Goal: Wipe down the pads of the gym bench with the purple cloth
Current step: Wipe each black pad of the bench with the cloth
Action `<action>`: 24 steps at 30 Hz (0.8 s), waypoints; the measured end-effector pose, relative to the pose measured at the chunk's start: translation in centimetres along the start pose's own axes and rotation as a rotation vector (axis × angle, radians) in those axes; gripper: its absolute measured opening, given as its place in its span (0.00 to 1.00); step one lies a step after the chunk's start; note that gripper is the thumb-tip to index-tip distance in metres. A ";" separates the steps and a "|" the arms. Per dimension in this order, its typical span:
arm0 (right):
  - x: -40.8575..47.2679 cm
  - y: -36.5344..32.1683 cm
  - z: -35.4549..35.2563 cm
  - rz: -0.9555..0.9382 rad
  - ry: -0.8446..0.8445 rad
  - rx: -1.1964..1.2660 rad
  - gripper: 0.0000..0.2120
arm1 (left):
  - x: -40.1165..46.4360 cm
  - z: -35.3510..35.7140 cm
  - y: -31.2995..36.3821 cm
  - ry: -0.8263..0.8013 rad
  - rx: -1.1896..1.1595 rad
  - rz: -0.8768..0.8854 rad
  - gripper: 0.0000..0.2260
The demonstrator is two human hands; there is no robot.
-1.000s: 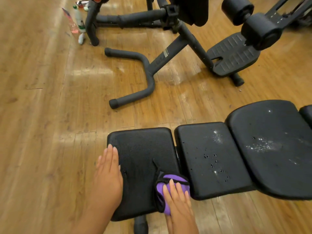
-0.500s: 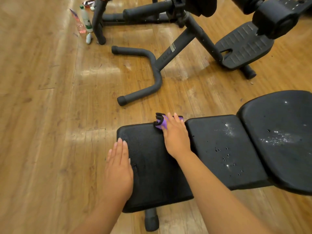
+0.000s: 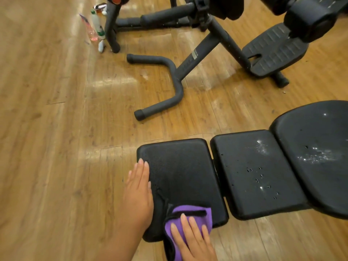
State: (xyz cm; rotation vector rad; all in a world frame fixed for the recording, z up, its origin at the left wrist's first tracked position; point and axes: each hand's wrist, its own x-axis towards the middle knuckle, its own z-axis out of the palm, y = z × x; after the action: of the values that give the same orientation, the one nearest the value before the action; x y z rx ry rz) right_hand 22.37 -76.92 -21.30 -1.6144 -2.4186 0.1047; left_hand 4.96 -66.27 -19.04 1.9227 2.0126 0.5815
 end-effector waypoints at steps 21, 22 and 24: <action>10.4 -1.7 -2.7 0.125 -0.105 0.108 0.26 | -0.2 0.2 -0.6 -0.003 -0.116 0.010 0.24; 7.9 -1.8 -2.6 0.113 -0.099 0.119 0.27 | -0.1 0.1 -0.6 -0.002 -0.101 0.009 0.24; 3.9 -1.4 -1.7 0.086 -0.085 0.122 0.29 | -0.1 0.2 -0.5 -0.003 -0.048 0.003 0.24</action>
State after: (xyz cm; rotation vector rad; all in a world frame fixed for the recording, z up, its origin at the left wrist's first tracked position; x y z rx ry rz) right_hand 20.09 -73.97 -18.77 -1.6908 -2.3529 0.3354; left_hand 4.61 -66.35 -19.44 1.8984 1.9756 0.6218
